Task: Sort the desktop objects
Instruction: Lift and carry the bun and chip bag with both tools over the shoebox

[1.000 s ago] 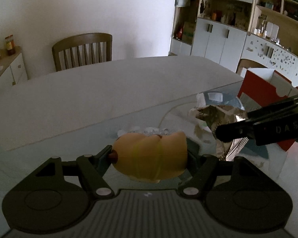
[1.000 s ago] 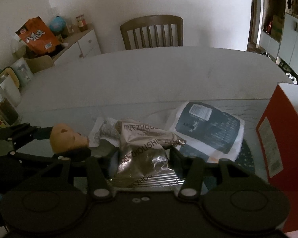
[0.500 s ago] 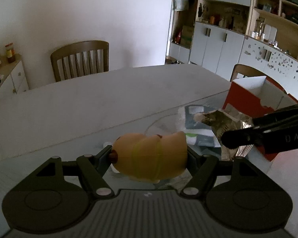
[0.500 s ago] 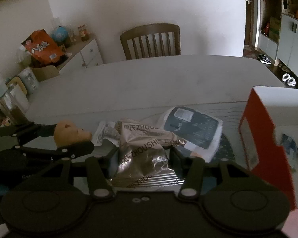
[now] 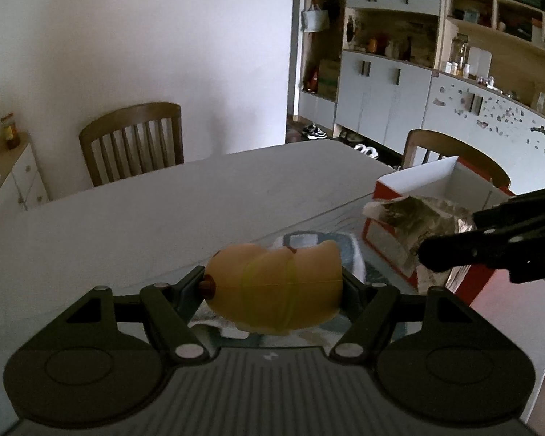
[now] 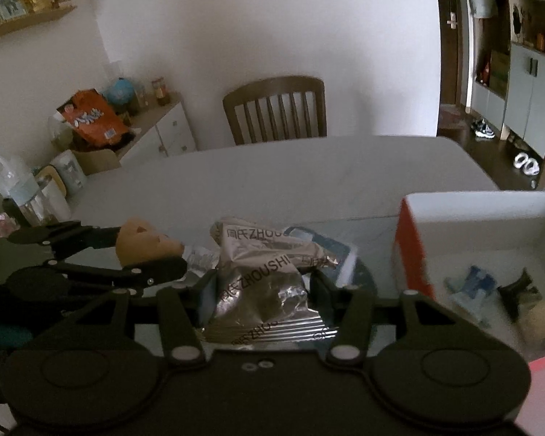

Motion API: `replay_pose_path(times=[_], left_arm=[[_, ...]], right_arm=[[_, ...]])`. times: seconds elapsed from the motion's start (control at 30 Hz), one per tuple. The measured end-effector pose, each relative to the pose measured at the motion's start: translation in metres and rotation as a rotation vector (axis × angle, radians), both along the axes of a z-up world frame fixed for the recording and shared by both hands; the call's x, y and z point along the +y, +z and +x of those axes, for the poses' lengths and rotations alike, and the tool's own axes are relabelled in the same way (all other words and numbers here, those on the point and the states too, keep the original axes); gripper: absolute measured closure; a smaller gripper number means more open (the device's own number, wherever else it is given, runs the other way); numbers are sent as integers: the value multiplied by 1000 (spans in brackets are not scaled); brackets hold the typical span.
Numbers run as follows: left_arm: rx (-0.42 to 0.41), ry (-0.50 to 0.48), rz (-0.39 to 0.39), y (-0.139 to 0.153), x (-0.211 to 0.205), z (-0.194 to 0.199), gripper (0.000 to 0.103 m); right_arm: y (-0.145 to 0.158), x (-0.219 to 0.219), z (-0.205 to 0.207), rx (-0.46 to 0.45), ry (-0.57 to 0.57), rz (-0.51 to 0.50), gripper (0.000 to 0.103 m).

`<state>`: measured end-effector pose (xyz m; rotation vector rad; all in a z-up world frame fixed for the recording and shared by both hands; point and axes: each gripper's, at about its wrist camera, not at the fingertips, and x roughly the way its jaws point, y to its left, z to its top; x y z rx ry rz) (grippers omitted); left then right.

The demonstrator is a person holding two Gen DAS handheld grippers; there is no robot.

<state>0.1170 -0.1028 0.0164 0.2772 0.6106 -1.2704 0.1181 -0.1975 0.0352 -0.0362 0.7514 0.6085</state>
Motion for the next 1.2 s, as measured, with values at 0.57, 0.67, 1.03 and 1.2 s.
replay_pose_path(times=[0.57, 0.67, 1.03, 1.2], left_arm=[[-27, -90, -29, 47, -54, -86, 29], [-31, -113, -30, 50, -68, -102, 29], [-39, -222, -6, 52, -127, -157, 29], [-44, -271, 22, 46, -149, -177, 29]], right_arm=[[31, -95, 11, -46, -32, 37, 49], [32, -112, 16, -45, -52, 44, 49], [28, -175, 40, -48, -114, 34, 49], [23, -198, 51, -46, -146, 22, 49]])
